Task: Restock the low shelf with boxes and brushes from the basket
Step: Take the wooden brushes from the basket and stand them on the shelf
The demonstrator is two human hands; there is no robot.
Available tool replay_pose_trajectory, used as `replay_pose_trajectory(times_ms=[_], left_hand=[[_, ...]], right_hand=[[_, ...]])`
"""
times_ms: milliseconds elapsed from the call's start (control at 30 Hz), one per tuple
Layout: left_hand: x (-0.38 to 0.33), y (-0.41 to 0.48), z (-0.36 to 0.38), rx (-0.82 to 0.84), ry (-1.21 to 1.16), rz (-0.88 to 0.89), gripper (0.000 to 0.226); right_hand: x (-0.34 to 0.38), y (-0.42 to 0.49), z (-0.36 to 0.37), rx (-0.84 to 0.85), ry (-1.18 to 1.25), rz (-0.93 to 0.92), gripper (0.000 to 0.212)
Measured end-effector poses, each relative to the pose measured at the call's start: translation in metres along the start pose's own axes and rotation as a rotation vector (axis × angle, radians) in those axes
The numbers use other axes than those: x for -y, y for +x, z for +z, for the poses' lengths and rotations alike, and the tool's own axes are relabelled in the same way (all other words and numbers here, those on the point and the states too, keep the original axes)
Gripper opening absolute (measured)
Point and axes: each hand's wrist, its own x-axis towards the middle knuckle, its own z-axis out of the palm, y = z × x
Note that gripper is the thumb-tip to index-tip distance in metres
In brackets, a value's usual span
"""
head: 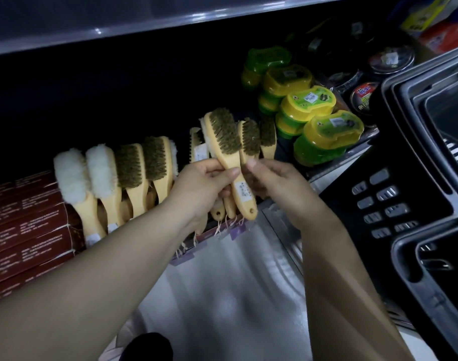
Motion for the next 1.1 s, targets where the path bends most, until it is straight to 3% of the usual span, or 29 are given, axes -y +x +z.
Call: replay_pose_trajectory(times_ms=[67, 100, 167, 300, 433, 700, 800, 933, 1000, 1100], left_hand=[[-0.005, 0.004, 0.0, 0.019, 0.002, 0.029, 0.008], [-0.007, 0.006, 0.0, 0.03, -0.003, 0.043, 0.011], [-0.011, 0.011, 0.0, 0.017, 0.065, 0.086, 0.015], [-0.011, 0.027, -0.008, -0.217, 0.659, 0.333, 0.028], [-0.024, 0.052, -0.007, -0.37, 0.963, 0.557, 0.044], [-0.035, 0.096, 0.004, -0.156, 1.456, 0.295, 0.068], [-0.035, 0.097, 0.0, -0.143, 1.477, 0.304, 0.066], [-0.038, 0.09, -0.008, -0.146, 1.269, 0.333, 0.044], [-0.039, 0.087, -0.013, -0.121, 1.165, 0.347, 0.042], [-0.041, 0.088, -0.024, -0.047, 0.967, 0.341, 0.047]], right_hand=[[0.002, -0.006, 0.002, 0.175, 0.102, -0.006, 0.011], [0.0, -0.005, 0.002, 0.162, 0.151, -0.015, 0.012], [-0.001, 0.0, 0.0, -0.007, 0.237, -0.022, 0.016], [-0.012, 0.023, -0.01, -0.493, 0.091, 0.054, 0.014], [-0.028, 0.036, -0.005, -0.498, -0.227, 0.105, 0.021], [-0.036, 0.042, 0.0, -0.432, -0.493, 0.07, 0.035], [-0.037, 0.041, -0.004, -0.436, -0.482, 0.07, 0.034], [-0.032, 0.023, -0.003, -0.573, -0.378, -0.051, 0.02], [-0.028, 0.011, 0.005, -0.493, -0.313, -0.088, 0.012], [-0.021, -0.001, 0.025, -0.232, -0.339, -0.033, 0.011]])
